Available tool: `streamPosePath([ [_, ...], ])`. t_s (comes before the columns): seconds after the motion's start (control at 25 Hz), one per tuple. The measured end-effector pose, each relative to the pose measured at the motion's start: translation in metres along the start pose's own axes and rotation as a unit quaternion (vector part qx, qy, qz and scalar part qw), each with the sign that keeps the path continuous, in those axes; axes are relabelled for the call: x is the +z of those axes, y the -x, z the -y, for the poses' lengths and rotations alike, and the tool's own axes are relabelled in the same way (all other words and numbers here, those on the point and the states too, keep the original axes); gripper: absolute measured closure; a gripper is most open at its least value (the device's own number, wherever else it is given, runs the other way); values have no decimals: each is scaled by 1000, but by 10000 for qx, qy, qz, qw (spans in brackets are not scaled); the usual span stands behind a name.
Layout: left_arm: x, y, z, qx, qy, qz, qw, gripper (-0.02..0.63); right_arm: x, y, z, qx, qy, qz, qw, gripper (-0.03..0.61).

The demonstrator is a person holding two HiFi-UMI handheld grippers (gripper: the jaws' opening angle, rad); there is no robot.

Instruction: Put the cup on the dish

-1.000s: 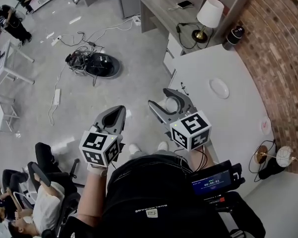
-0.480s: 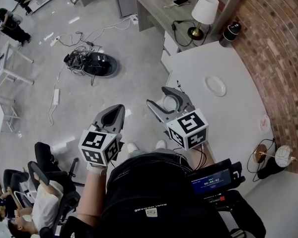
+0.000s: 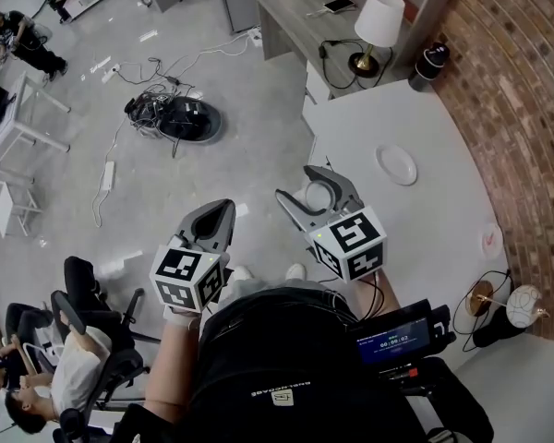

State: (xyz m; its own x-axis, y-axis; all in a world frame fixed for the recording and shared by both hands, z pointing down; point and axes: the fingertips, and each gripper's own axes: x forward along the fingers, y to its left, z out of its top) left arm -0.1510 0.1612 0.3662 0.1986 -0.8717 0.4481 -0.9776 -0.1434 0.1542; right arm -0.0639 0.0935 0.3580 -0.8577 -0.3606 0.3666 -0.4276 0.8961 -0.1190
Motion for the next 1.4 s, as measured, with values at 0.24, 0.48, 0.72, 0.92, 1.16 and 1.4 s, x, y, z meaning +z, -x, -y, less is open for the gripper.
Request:
streamPosePath([
  [0.24, -7, -1, 16, 110, 32, -39, 9999, 607, -9, 13, 10, 38, 10, -30, 10000, 313],
  [0.48, -11, -1, 22, 173, 57, -53, 9998, 607, -14, 17, 14, 26, -3, -36, 10000, 314],
  [0.72, -9, -3, 18, 191, 76, -1, 9998, 607, -17, 18, 16, 2, -61, -39, 10000, 313],
  [0.92, -7, -13, 15, 44, 44, -47, 10000, 607, -15, 14, 24, -112, -129, -53, 9998, 313],
  [1.16, 2, -28, 0, -99, 17, -88, 9999, 607, -9, -1, 34, -254, -224, -55, 9994, 313],
  [1.4, 15, -46, -22, -277, -62, -169, 9995, 607, 0, -22, 48, -440, -344, -64, 9984, 313],
])
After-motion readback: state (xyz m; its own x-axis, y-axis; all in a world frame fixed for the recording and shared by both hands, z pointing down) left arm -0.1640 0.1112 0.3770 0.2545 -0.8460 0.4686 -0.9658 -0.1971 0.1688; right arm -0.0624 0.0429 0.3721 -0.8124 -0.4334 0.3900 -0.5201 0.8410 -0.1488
